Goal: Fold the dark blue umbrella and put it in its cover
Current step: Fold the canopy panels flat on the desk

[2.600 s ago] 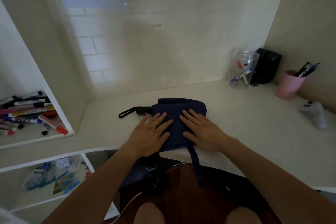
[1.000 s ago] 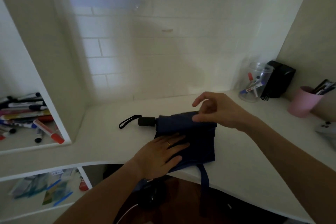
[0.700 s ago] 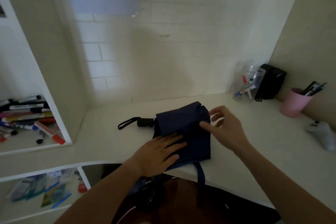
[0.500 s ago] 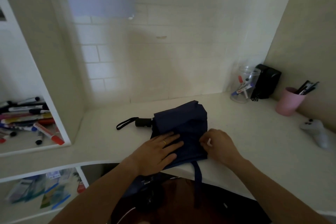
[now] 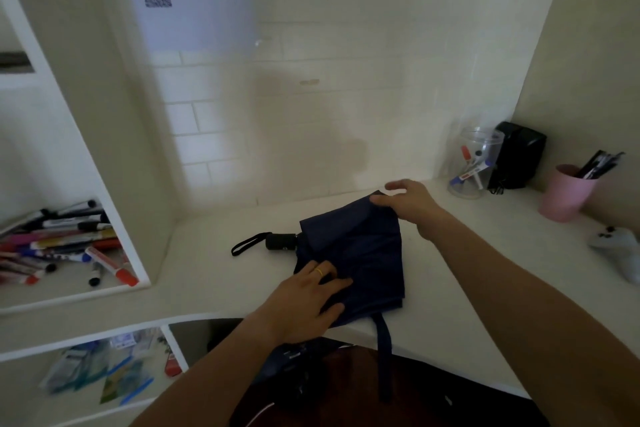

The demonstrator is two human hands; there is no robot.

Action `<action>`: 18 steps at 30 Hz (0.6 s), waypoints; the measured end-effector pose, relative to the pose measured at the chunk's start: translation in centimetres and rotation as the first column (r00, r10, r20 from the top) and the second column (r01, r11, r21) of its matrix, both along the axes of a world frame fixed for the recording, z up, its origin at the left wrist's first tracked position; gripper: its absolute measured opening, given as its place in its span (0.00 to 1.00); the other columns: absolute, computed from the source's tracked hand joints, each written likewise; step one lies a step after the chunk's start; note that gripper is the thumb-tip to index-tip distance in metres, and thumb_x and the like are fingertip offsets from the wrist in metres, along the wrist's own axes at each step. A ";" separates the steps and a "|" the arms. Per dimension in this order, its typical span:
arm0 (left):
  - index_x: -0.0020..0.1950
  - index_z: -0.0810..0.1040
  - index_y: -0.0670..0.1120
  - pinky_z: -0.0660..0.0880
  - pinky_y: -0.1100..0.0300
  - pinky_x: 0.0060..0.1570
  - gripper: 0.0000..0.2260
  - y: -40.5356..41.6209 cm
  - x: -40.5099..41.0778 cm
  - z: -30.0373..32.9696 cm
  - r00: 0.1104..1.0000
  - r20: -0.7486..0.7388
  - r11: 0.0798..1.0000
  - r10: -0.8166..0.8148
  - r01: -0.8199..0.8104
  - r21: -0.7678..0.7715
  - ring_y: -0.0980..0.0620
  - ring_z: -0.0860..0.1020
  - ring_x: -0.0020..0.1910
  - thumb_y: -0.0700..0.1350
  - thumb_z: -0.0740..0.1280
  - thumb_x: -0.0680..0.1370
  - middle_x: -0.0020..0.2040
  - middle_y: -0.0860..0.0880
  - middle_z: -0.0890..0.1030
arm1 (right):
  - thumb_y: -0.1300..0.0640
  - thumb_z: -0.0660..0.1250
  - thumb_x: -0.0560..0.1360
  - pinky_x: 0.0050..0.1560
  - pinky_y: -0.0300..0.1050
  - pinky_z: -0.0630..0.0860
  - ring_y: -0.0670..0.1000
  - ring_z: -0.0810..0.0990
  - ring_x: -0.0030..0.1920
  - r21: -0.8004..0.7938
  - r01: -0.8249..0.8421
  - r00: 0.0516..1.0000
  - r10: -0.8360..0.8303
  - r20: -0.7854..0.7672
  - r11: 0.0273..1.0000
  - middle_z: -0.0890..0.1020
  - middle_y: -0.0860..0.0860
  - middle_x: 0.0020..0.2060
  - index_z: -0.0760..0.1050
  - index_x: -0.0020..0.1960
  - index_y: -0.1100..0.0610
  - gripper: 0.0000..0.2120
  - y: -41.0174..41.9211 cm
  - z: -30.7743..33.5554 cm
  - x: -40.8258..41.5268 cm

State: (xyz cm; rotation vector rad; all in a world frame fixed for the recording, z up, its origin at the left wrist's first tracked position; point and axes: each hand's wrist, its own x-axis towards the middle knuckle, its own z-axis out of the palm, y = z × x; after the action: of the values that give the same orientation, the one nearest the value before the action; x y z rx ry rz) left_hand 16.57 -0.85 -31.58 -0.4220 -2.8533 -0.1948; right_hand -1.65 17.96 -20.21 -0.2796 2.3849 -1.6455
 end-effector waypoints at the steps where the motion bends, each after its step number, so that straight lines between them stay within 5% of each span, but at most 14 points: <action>1: 0.77 0.66 0.55 0.75 0.53 0.62 0.26 0.1 0.0 0.1 1.000 0.010 1.000 0.013 -0.014 0.010 0.52 0.68 0.65 0.62 0.52 0.81 0.69 0.51 0.69 | 0.55 0.79 0.69 0.51 0.46 0.81 0.57 0.82 0.55 -0.066 -0.022 1.000 0.021 -0.011 0.998 0.82 0.59 0.57 0.76 0.64 0.56 0.26 -0.1 0.3 0.1; 4: 0.74 0.68 0.53 0.74 0.54 0.62 0.23 0.4 0.4 0.7 0.997 0.045 0.983 0.062 -0.069 0.170 0.53 0.71 0.64 0.60 0.58 0.81 0.68 0.53 0.72 | 0.65 0.75 0.72 0.52 0.49 0.82 0.58 0.84 0.54 -0.245 -0.099 0.994 0.086 -0.064 0.965 0.83 0.62 0.53 0.79 0.62 0.54 0.20 0.9 0.8 1.6; 7: 0.64 0.68 0.52 0.74 0.53 0.60 0.14 0.7 0.9 1.0 0.985 0.117 0.884 0.124 -0.163 0.439 0.54 0.76 0.59 0.55 0.63 0.82 0.61 0.53 0.78 | 0.65 0.71 0.75 0.57 0.56 0.80 0.57 0.84 0.51 -0.232 -0.177 0.976 0.141 -0.165 0.956 0.86 0.60 0.50 0.81 0.60 0.51 0.17 2.8 -0.6 4.0; 8: 0.61 0.66 0.53 0.75 0.52 0.60 0.12 0.7 0.9 1.0 0.978 0.159 0.798 0.134 -0.201 0.568 0.54 0.79 0.57 0.54 0.64 0.82 0.59 0.54 0.80 | 0.65 0.71 0.76 0.58 0.56 0.80 0.57 0.85 0.52 -0.211 -0.189 0.971 0.150 -0.186 0.959 0.86 0.58 0.49 0.82 0.60 0.50 0.16 3.4 -1.3 4.7; 10: 0.60 0.61 0.55 0.77 0.48 0.60 0.12 1.1 0.9 1.1 0.964 0.233 0.486 0.127 -0.266 0.833 0.53 0.82 0.54 0.51 0.65 0.82 0.54 0.52 0.84 | 0.62 0.70 0.77 0.59 0.52 0.81 0.54 0.85 0.53 -0.167 -0.191 0.965 0.155 -0.211 0.967 0.87 0.53 0.48 0.83 0.59 0.49 0.14 4.5 -2.7 6.1; 13: 0.65 0.57 0.59 0.80 0.53 0.55 0.18 1.5 0.6 1.6 0.958 0.253 0.020 0.131 -0.258 0.966 0.49 0.83 0.56 0.49 0.65 0.83 0.57 0.47 0.82 | 0.61 0.71 0.77 0.58 0.44 0.80 0.47 0.85 0.53 -0.164 -0.162 0.966 0.123 -0.228 0.973 0.88 0.49 0.48 0.84 0.56 0.50 0.11 5.6 -4.8 7.9; 15: 0.69 0.57 0.55 0.80 0.61 0.45 0.21 1.7 0.7 2.4 0.934 0.325 -0.100 0.151 -0.312 0.945 0.48 0.81 0.56 0.52 0.64 0.82 0.59 0.47 0.78 | 0.60 0.72 0.77 0.55 0.40 0.78 0.44 0.85 0.50 -0.152 -0.141 0.966 0.102 -0.239 0.978 0.88 0.49 0.44 0.84 0.56 0.49 0.10 5.9 -5.8 9.0; 18: 0.67 0.63 0.51 0.79 0.57 0.48 0.20 1.5 0.5 2.4 0.877 0.432 -0.063 0.212 -0.429 0.901 0.50 0.80 0.56 0.58 0.64 0.81 0.60 0.47 0.78 | 0.57 0.74 0.75 0.53 0.39 0.77 0.43 0.85 0.46 -0.183 -0.091 0.982 0.057 -0.183 0.979 0.88 0.51 0.39 0.79 0.60 0.49 0.15 6.1 -6.7 9.9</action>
State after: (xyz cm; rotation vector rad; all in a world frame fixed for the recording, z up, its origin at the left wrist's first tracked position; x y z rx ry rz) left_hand 17.04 0.69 -29.23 0.6524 -1.9360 -2.0500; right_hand 8.26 24.06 -26.91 -0.5644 2.3065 -1.8882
